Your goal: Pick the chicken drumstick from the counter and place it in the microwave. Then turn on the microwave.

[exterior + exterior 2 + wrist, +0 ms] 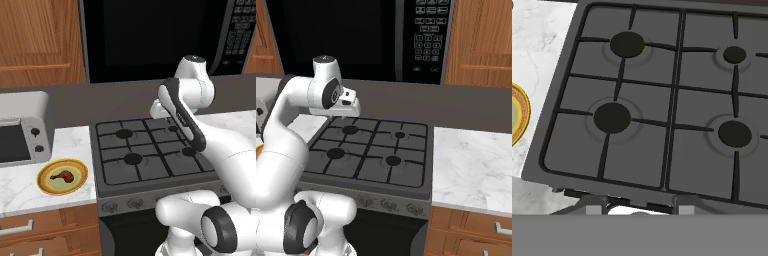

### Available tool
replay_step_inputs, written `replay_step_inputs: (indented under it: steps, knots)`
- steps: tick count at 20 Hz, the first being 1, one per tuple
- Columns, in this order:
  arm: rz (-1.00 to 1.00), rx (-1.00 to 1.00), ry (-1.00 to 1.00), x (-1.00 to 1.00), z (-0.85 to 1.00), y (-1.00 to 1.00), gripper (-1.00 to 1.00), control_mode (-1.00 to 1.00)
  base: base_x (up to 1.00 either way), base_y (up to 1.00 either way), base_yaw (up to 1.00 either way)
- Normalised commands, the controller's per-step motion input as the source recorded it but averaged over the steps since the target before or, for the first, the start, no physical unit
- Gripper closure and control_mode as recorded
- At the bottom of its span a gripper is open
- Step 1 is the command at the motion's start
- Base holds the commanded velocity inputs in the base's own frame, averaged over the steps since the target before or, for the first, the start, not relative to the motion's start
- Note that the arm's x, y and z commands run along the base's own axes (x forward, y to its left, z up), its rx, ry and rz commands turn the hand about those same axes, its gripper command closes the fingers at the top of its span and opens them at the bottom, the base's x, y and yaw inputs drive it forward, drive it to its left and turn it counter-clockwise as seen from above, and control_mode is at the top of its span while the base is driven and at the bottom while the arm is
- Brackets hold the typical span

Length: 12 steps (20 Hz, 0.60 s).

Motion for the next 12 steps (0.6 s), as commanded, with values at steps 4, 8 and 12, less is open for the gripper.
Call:
replay_step_inputs:
  steps: [4,8,12]
  knots:
    - [0.00,0.00,-0.05,-0.08,0.01,-0.02,-1.00,-1.00,0.00,0.00,0.00]
    - [0.00,0.00,-0.13,-0.25,0.00,-0.20,-1.00,-1.00,0.00,0.00,0.00]
    - [0.00,0.00,-0.18,-0.24,0.07,-0.28,-1.00,-1.00,0.00,0.00,0.00]
